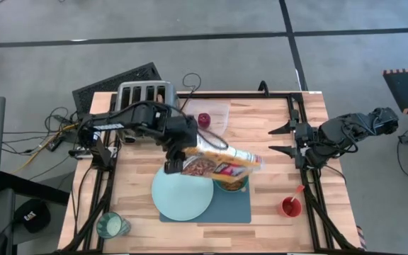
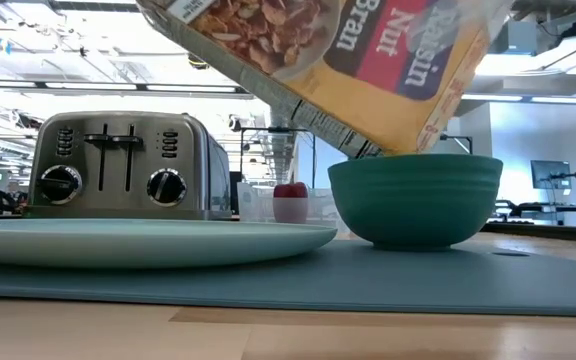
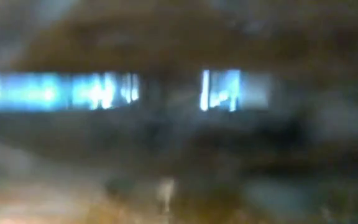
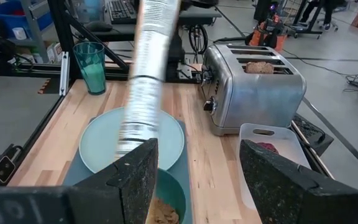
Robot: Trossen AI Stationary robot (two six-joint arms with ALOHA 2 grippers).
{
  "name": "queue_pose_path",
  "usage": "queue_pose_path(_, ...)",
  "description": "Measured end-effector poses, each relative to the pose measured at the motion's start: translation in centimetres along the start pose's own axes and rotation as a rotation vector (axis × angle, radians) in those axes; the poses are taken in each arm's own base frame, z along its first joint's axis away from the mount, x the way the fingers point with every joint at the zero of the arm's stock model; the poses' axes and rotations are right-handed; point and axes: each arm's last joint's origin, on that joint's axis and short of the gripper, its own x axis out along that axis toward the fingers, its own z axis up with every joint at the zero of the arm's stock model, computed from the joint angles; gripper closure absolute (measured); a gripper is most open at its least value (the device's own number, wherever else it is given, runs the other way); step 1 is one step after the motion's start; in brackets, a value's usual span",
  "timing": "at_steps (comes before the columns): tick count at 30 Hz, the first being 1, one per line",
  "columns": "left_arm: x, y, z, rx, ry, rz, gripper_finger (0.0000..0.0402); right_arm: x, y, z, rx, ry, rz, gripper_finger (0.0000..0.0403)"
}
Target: Arrange a breakfast setting
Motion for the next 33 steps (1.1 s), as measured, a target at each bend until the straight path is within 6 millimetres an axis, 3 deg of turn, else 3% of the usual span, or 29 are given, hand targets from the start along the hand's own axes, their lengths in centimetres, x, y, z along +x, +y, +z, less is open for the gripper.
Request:
queue_pose_path(9,0.18,0.38,0.13,-0.036,-0.004,0.059,0.0257,0.01,0.0,0.0,0.0,0.0,0.0,0.0148)
queue_pose_path(12,0.21,0.55,0.19,-0.035,0.009,-0.029,0.0257,0.01,0.0,0.0,0.0,0.0,0.0,0.0148)
queue_pose_path(16,0.23,0.55,0.18,-0.029,-0.009,0.095,0.0257,0.0,0.0,0.0,0.0,0.0,0.0,0.0148)
queue_pose_path(20,0.21,0.84,0.22,-0.025,-0.001,0.046,0.0257,0.0,0.0,0.0,0.0,0.0,0.0,0.0148)
queue_pose_path(24,0.22,0.71,0.22,-0.026,-0.012,0.107,0.0257,0.0,0.0,0.0,0.0,0.0,0.0,0.0148)
queue_pose_path(27,0.2,0.85,0.22,-0.026,0.005,0.008,0.0257,0.0,0.0,0.0,0.0,0.0,0.0,0.0148)
queue_pose_path(33,0.12,0.75,0.18,-0.02,-0.002,0.034,0.0257,0.01,0.0,0.0,-0.001,0.001,0.0,0.0148)
